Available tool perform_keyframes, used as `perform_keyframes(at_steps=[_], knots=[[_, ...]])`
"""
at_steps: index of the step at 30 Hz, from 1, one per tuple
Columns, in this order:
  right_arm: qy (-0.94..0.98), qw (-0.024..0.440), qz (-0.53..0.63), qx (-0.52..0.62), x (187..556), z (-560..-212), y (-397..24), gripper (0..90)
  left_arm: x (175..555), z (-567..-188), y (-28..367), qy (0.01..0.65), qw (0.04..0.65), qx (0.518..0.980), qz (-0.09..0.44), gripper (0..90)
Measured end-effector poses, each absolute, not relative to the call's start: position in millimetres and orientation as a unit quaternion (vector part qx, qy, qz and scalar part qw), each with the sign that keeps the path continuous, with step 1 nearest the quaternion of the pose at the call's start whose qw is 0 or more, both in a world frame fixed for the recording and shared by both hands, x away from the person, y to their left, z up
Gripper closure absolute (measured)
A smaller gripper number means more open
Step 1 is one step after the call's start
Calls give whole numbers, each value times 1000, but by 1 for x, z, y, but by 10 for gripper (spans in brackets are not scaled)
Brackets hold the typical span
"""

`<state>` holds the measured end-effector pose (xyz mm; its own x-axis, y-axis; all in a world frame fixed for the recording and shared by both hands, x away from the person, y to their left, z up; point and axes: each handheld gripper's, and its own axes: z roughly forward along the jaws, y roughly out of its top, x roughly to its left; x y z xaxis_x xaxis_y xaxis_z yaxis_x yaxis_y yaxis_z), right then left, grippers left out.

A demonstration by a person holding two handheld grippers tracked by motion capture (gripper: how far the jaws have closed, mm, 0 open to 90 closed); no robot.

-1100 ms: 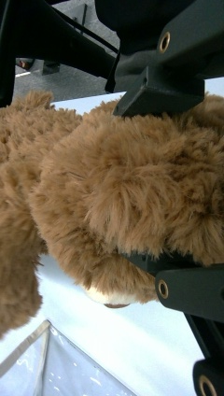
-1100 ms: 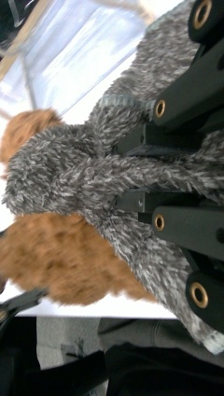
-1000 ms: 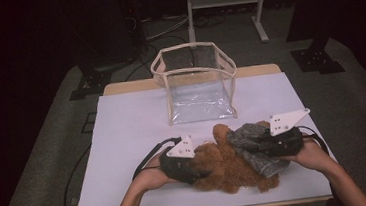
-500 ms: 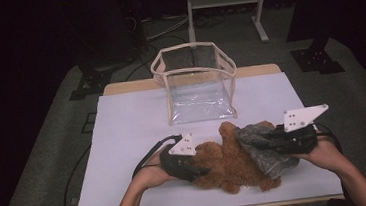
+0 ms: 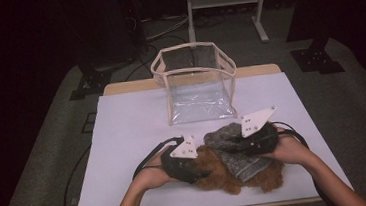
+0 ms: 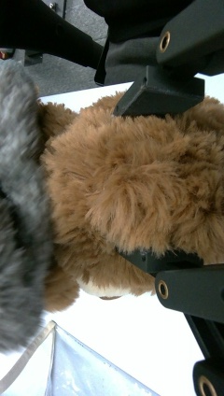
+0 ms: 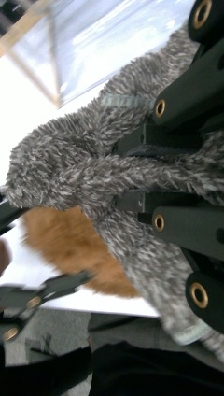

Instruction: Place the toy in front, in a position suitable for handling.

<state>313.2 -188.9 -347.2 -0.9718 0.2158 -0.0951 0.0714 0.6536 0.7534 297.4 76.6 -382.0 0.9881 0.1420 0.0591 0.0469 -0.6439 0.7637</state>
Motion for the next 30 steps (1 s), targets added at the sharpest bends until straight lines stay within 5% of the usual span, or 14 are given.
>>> perform_keyframes(at_steps=[6,19,30], knots=[[899,88,413,117,309,-354,-224,754,298,-382,76,53,418,905,58,394],[902,79,419,67,307,-345,-182,753,302,-380,67,46,412,908,58,394],[892,66,435,107,306,-357,-214,756,299,-383,65,46,425,903,52,395]])
